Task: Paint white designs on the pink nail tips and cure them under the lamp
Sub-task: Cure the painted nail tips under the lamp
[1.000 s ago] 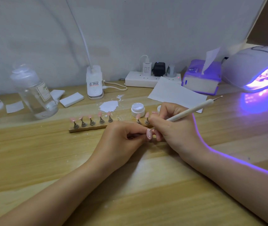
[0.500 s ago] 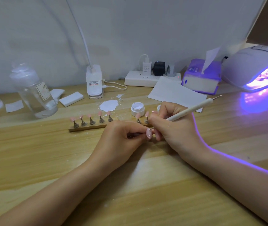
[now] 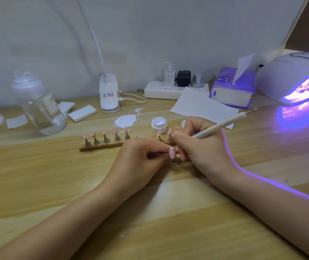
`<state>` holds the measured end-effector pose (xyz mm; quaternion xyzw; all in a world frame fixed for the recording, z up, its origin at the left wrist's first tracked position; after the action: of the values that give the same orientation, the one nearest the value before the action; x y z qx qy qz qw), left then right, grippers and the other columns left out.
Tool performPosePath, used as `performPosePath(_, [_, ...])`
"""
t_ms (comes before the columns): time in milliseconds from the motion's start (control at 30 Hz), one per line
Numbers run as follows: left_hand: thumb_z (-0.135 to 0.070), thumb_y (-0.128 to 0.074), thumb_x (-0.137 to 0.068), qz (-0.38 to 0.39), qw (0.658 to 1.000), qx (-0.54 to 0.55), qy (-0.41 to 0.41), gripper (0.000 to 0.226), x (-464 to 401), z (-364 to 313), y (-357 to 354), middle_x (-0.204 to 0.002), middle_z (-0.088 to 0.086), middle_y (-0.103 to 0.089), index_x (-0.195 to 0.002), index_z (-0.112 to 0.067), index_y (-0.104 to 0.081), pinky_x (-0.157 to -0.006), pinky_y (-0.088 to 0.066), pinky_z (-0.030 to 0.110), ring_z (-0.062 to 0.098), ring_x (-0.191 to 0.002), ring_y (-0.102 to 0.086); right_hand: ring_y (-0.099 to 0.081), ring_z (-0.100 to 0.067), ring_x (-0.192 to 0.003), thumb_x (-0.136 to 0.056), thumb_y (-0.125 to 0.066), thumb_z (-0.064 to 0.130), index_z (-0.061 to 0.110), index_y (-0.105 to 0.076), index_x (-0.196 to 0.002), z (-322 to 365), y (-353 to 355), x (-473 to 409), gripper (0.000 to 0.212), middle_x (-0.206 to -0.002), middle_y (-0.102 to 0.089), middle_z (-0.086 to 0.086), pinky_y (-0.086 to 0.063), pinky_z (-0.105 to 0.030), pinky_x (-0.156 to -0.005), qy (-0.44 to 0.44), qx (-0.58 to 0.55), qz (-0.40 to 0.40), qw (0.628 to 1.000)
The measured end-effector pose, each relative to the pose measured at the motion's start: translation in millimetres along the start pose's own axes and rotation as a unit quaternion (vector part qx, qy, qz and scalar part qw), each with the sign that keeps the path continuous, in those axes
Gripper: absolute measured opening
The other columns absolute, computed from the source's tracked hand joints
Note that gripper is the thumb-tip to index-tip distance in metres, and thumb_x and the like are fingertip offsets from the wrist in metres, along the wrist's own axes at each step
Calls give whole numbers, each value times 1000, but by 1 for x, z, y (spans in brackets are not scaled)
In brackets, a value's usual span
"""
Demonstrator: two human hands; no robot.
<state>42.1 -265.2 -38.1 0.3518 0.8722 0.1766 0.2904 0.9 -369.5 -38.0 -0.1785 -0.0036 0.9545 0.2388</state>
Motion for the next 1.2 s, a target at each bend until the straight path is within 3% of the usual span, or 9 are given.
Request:
performPosePath(233, [-2, -67, -80, 4, 1000, -3, -5, 17, 0, -2, 0, -78, -10, -73, -81, -16, -76, -75, -52, 23, -5, -77, -62, -52, -12, -35, -77, -56, -10, 12, -34, -49, 2, -1, 0, 41, -31, -40, -1, -47, -9, -57, 8, -5, 1, 1000])
performPosePath(400, [-2, -68, -79, 5, 1000, -3, -4, 15, 0, -1, 0, -79, -9, -73, -82, -15, -76, -75, -51, 18, -8, -77, -60, -52, -14, -35, -80, -59, -4, 13, -34, -48, 1, -1, 0, 45, -31, -40, -2, -42, -17, -44, 0, -6, 0, 1000])
performPosePath(567, [-1, -68, -79, 4, 1000, -4, -3, 17, 0, -2, 0, -78, -10, -73, -82, -16, -76, -74, -50, 17, -8, -76, -60, -53, -13, -36, -77, -56, -7, 13, -34, -49, 1, 0, 0, 41, -31, -41, -1, -50, -15, -56, 3, -4, -1, 1000])
performPosePath(733, [-1, -68, -79, 1, 1000, -12, -6, 14, 0, -2, 0, -79, -8, -73, -82, -13, -76, -74, -51, 21, -8, -76, -60, -54, -14, -37, -79, -58, -6, 13, -35, -49, 0, 0, 0, 42, -32, -41, -2, -45, -18, -46, -2, -2, -1, 1000])
performPosePath(867, [0, -68, -79, 5, 1000, -9, -3, 15, 0, -1, 0, -79, -8, -73, -81, -12, -76, -73, -49, 14, -9, -75, -60, -54, -15, -36, -79, -57, -7, 13, -34, -49, 0, 0, 0, 42, -31, -41, -2, -50, -21, -54, 1, -1, 2, 1000])
performPosePath(1033, [-1, -68, -79, 0, 1000, -7, 0, 15, 1, -1, 1, -79, -7, -73, -81, -13, -76, -76, -51, 24, -6, -76, -60, -54, -15, -37, -79, -58, -6, 13, -35, -48, 0, 0, 0, 42, -32, -41, -3, -45, -18, -45, -4, 1, -1, 1000])
performPosePath(1200, [-1, -68, -79, 2, 1000, -6, 2, 15, 0, -1, 0, -79, -8, -73, -82, -13, -76, -75, -51, 22, -7, -75, -59, -53, -14, -36, -80, -58, -6, 15, -35, -47, 0, 0, 0, 45, -31, -41, -2, -49, -21, -52, -3, 0, -1, 1000])
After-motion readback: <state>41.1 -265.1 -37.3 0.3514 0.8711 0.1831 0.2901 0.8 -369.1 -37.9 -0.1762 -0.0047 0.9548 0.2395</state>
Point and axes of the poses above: each hand's wrist, its own x-axis away from the middle knuckle, its own y-axis out of the back of the hand, z = x × y, the point moved 8 cm from there along -x, towards the middle knuckle
